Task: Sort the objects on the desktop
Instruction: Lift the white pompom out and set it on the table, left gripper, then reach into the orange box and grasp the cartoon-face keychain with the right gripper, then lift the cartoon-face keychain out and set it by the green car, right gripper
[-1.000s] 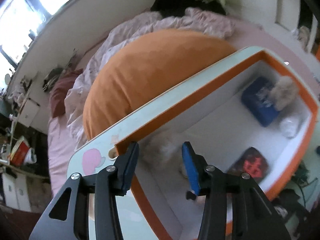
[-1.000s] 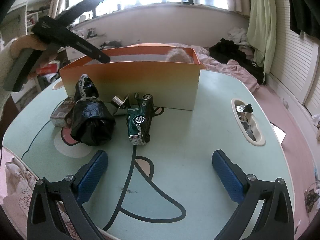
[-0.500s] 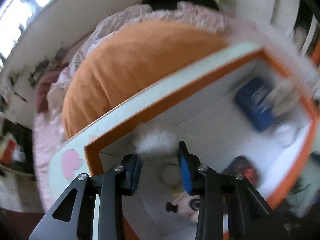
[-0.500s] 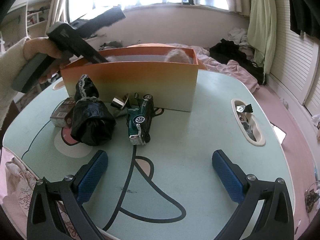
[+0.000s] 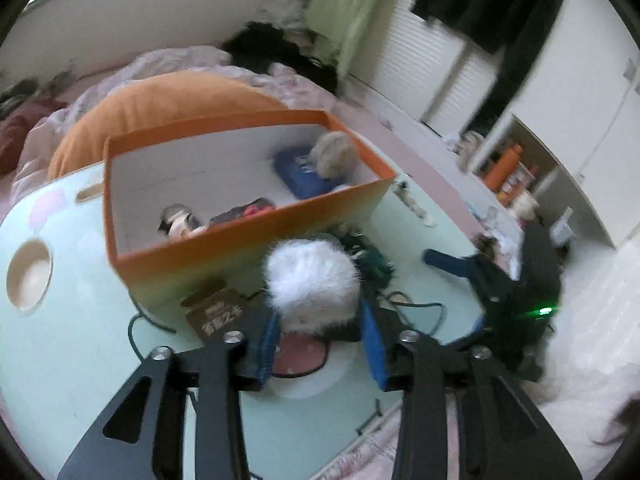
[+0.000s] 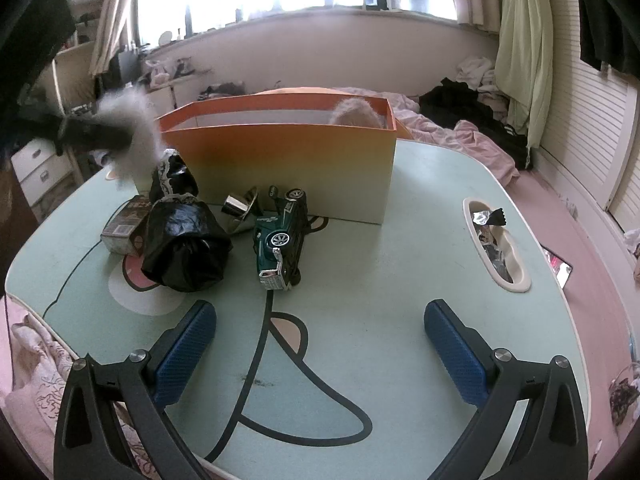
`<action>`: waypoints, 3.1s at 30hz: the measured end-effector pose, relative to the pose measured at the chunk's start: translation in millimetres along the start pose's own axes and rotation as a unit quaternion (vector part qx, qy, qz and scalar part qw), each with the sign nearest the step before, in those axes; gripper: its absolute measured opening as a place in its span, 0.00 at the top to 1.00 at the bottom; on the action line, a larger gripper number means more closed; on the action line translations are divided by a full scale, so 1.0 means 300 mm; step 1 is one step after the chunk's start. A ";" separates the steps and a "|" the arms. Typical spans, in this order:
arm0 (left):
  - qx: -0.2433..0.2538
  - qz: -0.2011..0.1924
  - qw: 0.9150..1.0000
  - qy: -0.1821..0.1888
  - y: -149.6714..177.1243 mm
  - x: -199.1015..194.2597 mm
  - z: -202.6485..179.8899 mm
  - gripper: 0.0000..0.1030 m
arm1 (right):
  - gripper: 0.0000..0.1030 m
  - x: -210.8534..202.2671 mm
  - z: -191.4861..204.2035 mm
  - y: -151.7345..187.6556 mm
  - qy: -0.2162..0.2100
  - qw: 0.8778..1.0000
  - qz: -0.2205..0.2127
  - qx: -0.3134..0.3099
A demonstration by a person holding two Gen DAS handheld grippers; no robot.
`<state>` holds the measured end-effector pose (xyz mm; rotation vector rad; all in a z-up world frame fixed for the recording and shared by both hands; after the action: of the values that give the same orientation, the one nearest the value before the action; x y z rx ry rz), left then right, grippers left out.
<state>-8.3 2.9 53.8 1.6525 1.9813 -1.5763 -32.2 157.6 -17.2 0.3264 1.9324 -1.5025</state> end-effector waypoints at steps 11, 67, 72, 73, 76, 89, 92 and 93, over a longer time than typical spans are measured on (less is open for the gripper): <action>0.131 -0.109 0.968 -0.183 0.171 -0.050 -0.094 0.19 | 0.00 0.001 0.000 0.000 0.000 1.000 0.000 0.000; 0.043 -0.124 0.970 -0.205 0.316 0.057 0.039 0.00 | 0.76 0.310 0.142 -0.731 -0.164 0.966 0.201 0.012; 0.044 -0.123 0.970 -0.205 0.315 0.058 0.039 0.00 | 0.76 0.095 0.088 -0.641 -0.224 0.964 0.142 0.031; 0.044 -0.123 0.970 -0.205 0.313 0.059 0.038 0.00 | 0.76 0.073 0.073 -0.602 -0.224 0.964 0.139 0.031; 0.044 -0.123 0.970 -0.205 0.313 0.059 0.038 0.00 | 0.76 0.088 0.058 -0.502 -0.209 0.966 0.151 0.020; 0.044 -0.123 0.970 -0.204 0.314 0.057 0.039 0.00 | 0.28 0.017 0.012 -0.326 -0.184 0.981 0.055 0.017; 0.044 -0.123 0.970 -0.204 0.315 0.056 0.040 0.00 | 0.28 -0.047 -0.005 -0.233 -0.142 0.989 0.036 -0.004; 0.044 -0.123 0.970 -0.204 0.315 0.056 0.040 0.00 | 0.28 -0.057 -0.010 -0.205 -0.129 0.991 0.034 -0.008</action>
<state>52.3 -8.0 -20.7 1.0199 1.9680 -1.9262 -55.1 144.9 41.0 0.1787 1.7122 -1.4101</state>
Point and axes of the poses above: each gripper's, at about its wrist camera, not at the fingertips, and x roughly the way its jaws point, z to its left, y to its underside, the point moved 1 cm from there along x, roughly the way its jaws point, and after that the axes turned 13 degrees about y, right-handed, at the moved point
